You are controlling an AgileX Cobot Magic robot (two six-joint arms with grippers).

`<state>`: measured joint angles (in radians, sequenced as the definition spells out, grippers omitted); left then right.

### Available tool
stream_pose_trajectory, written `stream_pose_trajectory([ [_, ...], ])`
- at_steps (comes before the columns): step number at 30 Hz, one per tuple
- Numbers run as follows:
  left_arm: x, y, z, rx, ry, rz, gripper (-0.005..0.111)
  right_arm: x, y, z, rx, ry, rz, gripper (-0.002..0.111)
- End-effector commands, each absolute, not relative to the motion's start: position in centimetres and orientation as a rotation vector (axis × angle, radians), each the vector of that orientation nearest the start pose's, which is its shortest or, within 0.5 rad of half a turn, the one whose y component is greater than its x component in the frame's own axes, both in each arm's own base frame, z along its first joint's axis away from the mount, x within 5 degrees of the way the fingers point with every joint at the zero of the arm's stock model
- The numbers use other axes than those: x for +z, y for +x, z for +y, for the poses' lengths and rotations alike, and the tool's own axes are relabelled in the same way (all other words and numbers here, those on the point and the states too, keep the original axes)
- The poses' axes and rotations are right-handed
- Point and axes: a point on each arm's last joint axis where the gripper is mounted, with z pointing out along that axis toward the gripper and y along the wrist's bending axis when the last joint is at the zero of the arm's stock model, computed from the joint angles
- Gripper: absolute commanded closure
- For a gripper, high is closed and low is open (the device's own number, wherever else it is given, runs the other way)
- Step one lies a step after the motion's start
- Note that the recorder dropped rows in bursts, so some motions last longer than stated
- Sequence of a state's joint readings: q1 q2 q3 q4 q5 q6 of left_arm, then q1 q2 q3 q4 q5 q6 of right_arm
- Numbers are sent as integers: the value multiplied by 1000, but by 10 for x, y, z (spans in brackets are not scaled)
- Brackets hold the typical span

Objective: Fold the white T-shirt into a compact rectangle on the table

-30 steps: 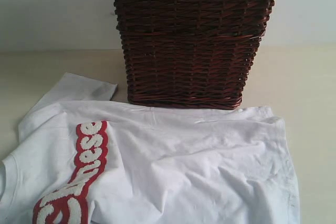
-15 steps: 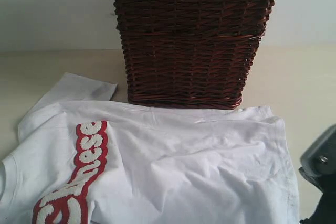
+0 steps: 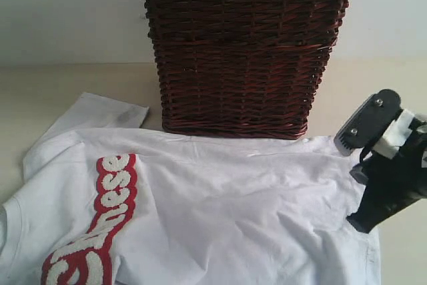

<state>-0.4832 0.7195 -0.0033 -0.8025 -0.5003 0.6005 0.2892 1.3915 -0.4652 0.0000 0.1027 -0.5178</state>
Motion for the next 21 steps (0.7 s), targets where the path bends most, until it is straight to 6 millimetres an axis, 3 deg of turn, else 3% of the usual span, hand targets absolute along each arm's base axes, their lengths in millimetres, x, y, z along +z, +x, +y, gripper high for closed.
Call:
stream_pose_trajectory([
  [1,186,112,-24,-120,76,1816,107,143,219,66,-89,-1194,2464,108],
  [9,186,112,-24,-120,76,1816,107,120,222,67,-52,-1207,2560,108],
  [19,186,112,-24,-120,76,1816,107,89,227,68,-79,-1378,2538,108],
  [21,186,112,-24,-120,76,1816,107,88,227,68,-71,-1324,2569,108],
])
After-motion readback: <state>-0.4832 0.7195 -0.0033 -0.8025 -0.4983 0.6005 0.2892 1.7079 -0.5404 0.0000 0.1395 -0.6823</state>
